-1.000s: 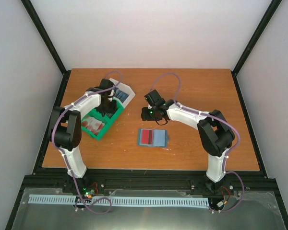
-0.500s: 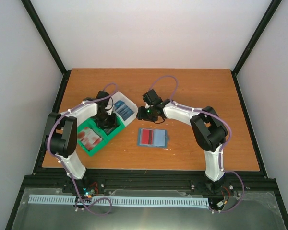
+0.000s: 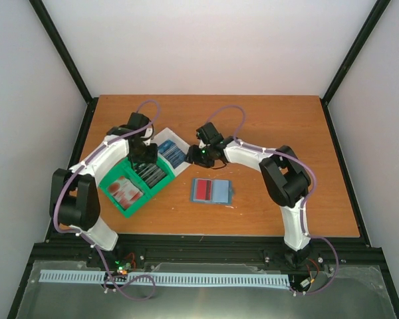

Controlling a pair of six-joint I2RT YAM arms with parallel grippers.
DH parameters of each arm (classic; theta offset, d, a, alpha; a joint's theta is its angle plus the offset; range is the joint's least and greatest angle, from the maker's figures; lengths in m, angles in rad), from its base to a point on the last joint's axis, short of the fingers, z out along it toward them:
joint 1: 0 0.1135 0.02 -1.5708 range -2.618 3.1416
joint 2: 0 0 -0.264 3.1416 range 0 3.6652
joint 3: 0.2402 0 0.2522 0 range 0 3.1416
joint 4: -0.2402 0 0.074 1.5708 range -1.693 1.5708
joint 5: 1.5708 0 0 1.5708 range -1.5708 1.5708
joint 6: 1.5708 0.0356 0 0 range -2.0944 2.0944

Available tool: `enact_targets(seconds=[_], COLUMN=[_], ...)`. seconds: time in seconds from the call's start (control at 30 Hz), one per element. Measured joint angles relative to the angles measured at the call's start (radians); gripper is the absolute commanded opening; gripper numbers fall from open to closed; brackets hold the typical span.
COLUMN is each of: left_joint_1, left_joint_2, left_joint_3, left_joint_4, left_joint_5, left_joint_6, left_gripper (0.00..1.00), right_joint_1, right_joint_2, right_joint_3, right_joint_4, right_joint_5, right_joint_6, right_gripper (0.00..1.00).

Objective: Put the credit cards into the card holder

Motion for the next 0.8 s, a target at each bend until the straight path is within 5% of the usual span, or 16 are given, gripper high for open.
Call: enact_targets(seconds=[0.5,0.8], left_joint_1=[0.000,0.000], left_joint_2=[0.099,0.115], left_joint_3=[-0.017,-0.034], left_joint_4=[0.077,0.117], left_joint_5=[-0.159,-0.262], left_joint_6=[0.092,0.090], left_gripper=[0.27,0.19], right_joint_1=[-0.043,-0.051], right_joint_2=[0.206,0.211], right_joint_3=[0.298,0.300], right_joint_4=[-0.114,-0.102], right_joint_5=[0.071,0.068], right_joint_6=[-0.001,-0.029], right_gripper=[0.45,0.48])
